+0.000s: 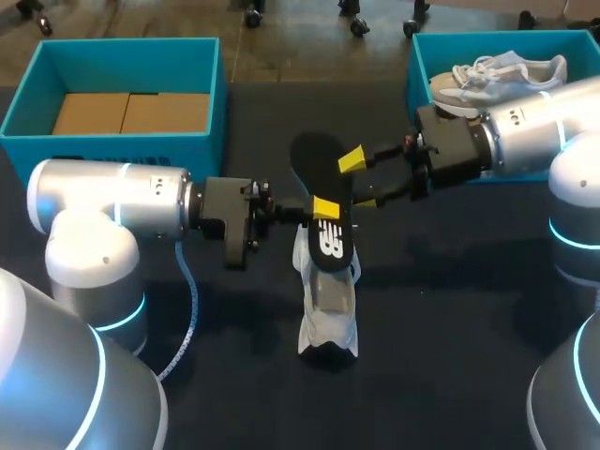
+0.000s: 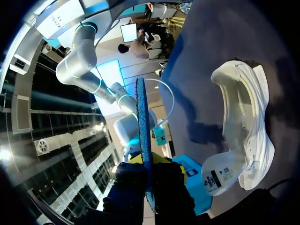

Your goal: Take the shoe out of the shoebox, open the shoe tongue, remove and reinsert the insole, then place the shoe into the shoebox

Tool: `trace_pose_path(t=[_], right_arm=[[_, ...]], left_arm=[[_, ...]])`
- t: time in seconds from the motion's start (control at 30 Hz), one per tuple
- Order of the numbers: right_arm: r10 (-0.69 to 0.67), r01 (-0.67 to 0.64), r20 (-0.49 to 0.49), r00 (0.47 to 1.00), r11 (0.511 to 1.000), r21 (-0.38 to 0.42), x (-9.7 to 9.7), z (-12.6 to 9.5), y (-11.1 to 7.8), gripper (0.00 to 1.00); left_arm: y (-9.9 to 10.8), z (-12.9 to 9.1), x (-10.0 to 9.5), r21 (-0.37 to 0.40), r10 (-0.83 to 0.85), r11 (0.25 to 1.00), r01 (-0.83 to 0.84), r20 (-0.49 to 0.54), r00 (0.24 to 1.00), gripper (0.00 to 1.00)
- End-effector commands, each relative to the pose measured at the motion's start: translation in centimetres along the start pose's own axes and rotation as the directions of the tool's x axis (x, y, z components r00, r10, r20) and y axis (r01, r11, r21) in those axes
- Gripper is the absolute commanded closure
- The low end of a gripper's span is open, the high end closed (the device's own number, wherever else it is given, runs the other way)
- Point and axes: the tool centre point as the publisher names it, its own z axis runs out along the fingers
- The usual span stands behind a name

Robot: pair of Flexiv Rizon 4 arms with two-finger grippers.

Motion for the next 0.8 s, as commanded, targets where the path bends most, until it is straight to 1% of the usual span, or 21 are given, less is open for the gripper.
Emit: trace_pose_path(t=[0.03, 0.13, 0.23, 0.27, 0.3, 0.4, 0.53, 0.57, 0.8], right_arm=[[0.01, -0.01, -0.006, 1.0, 1.0, -0.005, 0.0, 0.6, 0.1, 0.07], [0.02, -0.02, -0.001, 1.0, 1.0, -0.004, 0.2, 0.9, 0.0, 0.2], [0.029, -0.029, -0.009, 1.0, 1.0, -0.003, 0.2, 1.2, 0.0, 0.36], [0.032, -0.032, -0.012, 0.999, 0.999, -0.004, 0.1, 1.3, 0.0, 0.39], [0.035, -0.035, -0.016, 0.999, 0.999, -0.004, 0.1, 1.4, -0.1, 0.45], [0.038, -0.038, -0.027, 0.999, 0.999, -0.004, 0.1, 1.5, -0.2, 0.5], [0.041, -0.041, -0.039, 0.998, 0.999, -0.007, 0.2, 1.8, -0.2, 0.48], [0.041, -0.042, -0.042, 0.998, 0.999, -0.008, 0.2, 1.9, -0.3, 0.5], [0.042, -0.043, -0.056, 0.998, 0.999, -0.01, 0.3, 2.5, -0.2, 0.53]], left_arm=[[0.1, 0.5, 0.2, 0.002, 0.01, 1.0, -0.01, -0.001, 1.0, 1.0], [0.1, 0.5, 0.4, -0.004, 0.015, 1.0, -0.015, 0.002, 1.0, 1.0], [0.0, 0.5, 0.5, -0.007, 0.017, 1.0, -0.017, 0.002, 1.0, 1.0], [0.0, 0.5, 0.5, -0.009, 0.017, 1.0, -0.017, 0.003, 1.0, 1.0], [0.0, 0.5, 0.5, -0.01, 0.017, 1.0, -0.017, 0.004, 1.0, 1.0], [0.0, 0.5, 0.5, -0.015, 0.023, 1.0, -0.023, 0.006, 1.0, 1.0], [0.0, 0.4, 0.5, -0.023, 0.029, 0.999, -0.028, 0.008, 1.0, 1.0], [0.0, 0.3, 0.5, -0.025, 0.03, 0.999, -0.03, 0.008, 1.0, 1.0], [0.0, 0.1, 0.7, -0.031, 0.035, 0.999, -0.035, 0.006, 0.999, 1.0]])
